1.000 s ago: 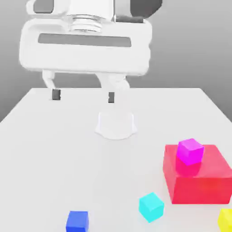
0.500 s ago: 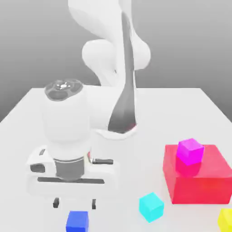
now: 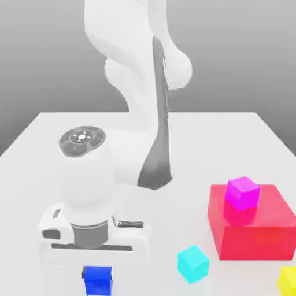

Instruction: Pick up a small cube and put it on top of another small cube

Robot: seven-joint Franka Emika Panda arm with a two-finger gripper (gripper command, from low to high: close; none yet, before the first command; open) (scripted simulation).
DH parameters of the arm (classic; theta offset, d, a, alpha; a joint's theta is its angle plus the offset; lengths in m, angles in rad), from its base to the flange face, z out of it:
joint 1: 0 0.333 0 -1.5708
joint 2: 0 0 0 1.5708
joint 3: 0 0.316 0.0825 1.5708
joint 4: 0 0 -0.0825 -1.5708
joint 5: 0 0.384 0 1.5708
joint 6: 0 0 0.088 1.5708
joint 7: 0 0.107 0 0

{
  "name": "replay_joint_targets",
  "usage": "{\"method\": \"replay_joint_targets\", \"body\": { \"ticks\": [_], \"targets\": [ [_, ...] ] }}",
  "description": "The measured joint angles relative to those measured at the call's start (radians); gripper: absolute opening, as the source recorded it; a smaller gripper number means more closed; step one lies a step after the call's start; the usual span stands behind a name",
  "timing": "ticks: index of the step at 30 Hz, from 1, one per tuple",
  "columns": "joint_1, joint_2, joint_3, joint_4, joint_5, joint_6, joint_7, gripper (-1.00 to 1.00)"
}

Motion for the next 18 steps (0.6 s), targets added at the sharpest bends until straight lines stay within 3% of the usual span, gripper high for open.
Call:
{"method": "replay_joint_targets", "body": {
  "ticks": [12,15,16,18],
  "targets": [
    [0.342,0.021,0.215,0.18,-0.122,-0.166,0.125,-1.0],
    [0.426,0.123,0.225,0.231,-0.173,-0.118,0.165,-1.0],
    [0.438,0.151,0.221,0.237,-0.184,-0.096,0.173,1.0],
    [0.438,0.151,0.221,0.237,-0.184,-0.096,0.173,1.0]
  ]
}}
